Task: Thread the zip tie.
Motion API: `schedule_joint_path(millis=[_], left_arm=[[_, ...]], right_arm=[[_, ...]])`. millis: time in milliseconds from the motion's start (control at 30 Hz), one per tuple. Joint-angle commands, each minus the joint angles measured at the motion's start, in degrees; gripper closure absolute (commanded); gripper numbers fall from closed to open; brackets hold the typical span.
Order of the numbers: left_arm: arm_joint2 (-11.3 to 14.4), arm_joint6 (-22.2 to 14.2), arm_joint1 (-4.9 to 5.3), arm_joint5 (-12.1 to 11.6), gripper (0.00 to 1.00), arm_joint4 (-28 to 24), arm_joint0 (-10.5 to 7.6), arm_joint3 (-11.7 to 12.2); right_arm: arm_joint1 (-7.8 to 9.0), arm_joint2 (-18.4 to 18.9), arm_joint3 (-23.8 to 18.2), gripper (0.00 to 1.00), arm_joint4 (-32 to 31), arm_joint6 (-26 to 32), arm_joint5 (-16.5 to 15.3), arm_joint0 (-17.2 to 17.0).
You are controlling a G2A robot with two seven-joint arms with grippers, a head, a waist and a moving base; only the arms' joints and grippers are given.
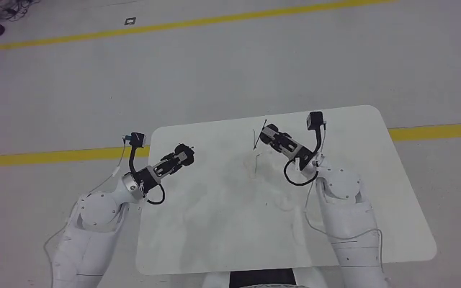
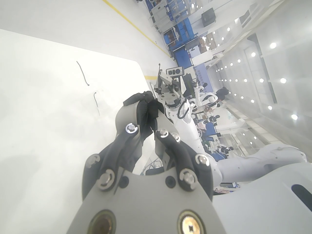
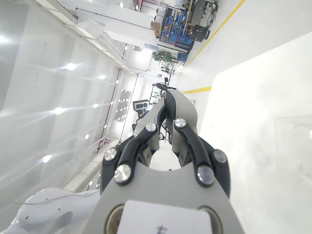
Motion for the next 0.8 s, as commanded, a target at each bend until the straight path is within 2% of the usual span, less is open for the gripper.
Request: schedule_joint_path(millis=[0,267,400,600,767], left_arm=[[0.0,0.0,0.0,0.0,1.0,0.0,0.0,0.0],[0.0,0.0,0.0,0.0,1.0,0.0,0.0,0.0],[0.0,0.0,0.0,0.0,1.0,0.0,0.0,0.0],[0.0,0.0,0.0,0.0,1.0,0.0,0.0,0.0],[0.0,0.0,0.0,0.0,1.0,0.0,0.0,0.0]], right_arm=[[0.29,0.34,-1.66,1.0,1.75,-1.21,-0.45,-0.13],[1.79,2.17,-5.47,1.0,5.67,-4.32,-0.45,1.1],[2.65,2.68,-6.59,1.0,5.01,-5.71,-0.45,1.86],[3.71,2.39,-5.68,1.0,5.27,-6.7,-0.45,1.83],[4.3,2.26,-5.57,1.0,2.45,-7.97,-0.45,1.31]])
